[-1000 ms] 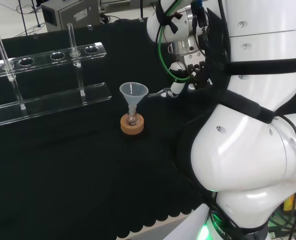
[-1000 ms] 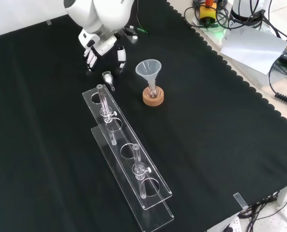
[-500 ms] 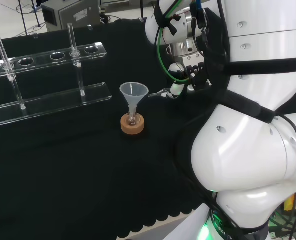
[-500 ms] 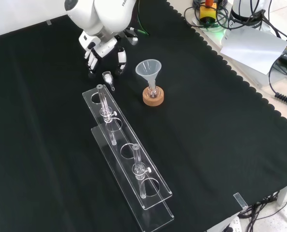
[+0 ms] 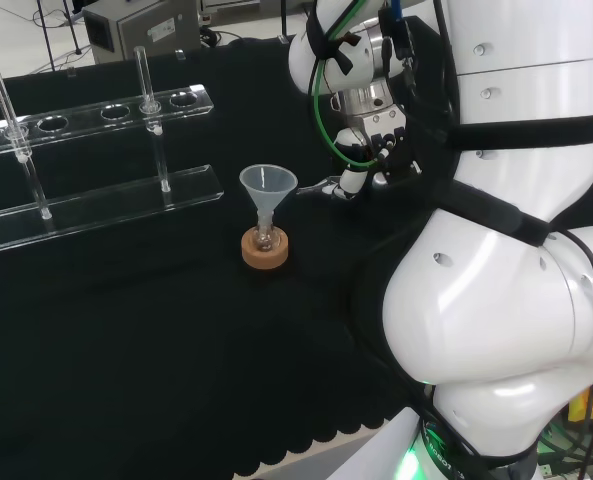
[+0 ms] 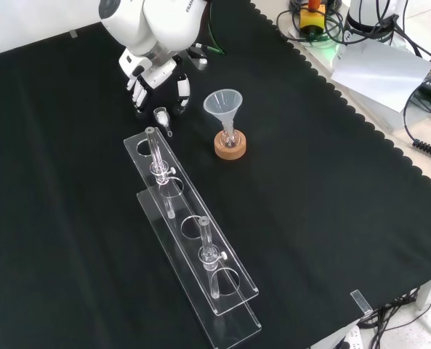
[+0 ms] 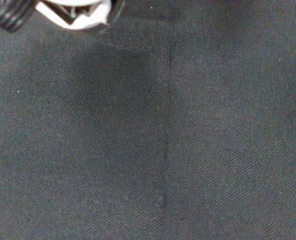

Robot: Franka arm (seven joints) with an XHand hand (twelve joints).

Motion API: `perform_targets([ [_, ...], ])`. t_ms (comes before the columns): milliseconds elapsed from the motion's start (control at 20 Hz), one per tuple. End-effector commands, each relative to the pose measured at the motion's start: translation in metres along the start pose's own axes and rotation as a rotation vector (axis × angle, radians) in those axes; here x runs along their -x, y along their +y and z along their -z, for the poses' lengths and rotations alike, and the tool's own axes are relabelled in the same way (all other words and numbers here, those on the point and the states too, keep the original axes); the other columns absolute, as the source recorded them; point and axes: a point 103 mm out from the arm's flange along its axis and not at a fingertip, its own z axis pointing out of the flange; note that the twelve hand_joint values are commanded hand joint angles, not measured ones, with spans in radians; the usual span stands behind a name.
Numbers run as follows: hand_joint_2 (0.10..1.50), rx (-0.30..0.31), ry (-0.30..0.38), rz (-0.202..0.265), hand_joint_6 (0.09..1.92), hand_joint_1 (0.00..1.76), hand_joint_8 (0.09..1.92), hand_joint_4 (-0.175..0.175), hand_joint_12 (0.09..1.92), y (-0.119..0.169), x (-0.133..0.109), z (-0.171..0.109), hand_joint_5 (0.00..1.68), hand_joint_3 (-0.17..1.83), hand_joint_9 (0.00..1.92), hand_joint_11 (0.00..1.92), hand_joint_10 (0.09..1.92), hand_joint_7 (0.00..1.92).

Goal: Pick up the weighing funnel.

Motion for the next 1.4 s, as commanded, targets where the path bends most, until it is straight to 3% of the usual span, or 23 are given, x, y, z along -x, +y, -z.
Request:
perform_targets([
  [50, 0.59, 0.004, -0.006, 0.001, 0.6, 0.9, 0.71, -0.07, 1.33, 0.004, -0.001, -0.002, 0.46, 0.63, 0.66, 0.35, 0.6, 0.4],
  [900, 0.59, 0.006, -0.013, 0.006, 0.71, 0.92, 0.71, -0.052, 1.33, 0.012, -0.006, -0.009, 0.55, 0.66, 0.67, 0.35, 0.6, 0.41],
  [1050, 0.62, 0.009, -0.019, -0.003, 0.84, 0.92, 0.71, -0.005, 1.33, 0.012, -0.006, -0.008, 0.75, 0.67, 0.7, 0.36, 0.6, 0.43],
  [1150, 0.74, 0.02, -0.02, -0.008, 0.95, 1.01, 0.7, 0.114, 1.32, 0.011, -0.004, -0.007, 0.96, 0.61, 0.73, 0.38, 0.58, 0.47],
  [1200, 0.74, 0.027, -0.016, -0.008, 1.0, 1.03, 0.69, 0.145, 1.31, 0.01, -0.002, -0.006, 1.01, 0.63, 0.76, 0.4, 0.57, 0.5],
  [1400, 0.73, 0.041, -0.007, -0.012, 1.07, 1.06, 0.67, 0.175, 1.29, 0.007, 0.003, 0.005, 1.05, 0.71, 0.81, 0.44, 0.54, 0.54],
])
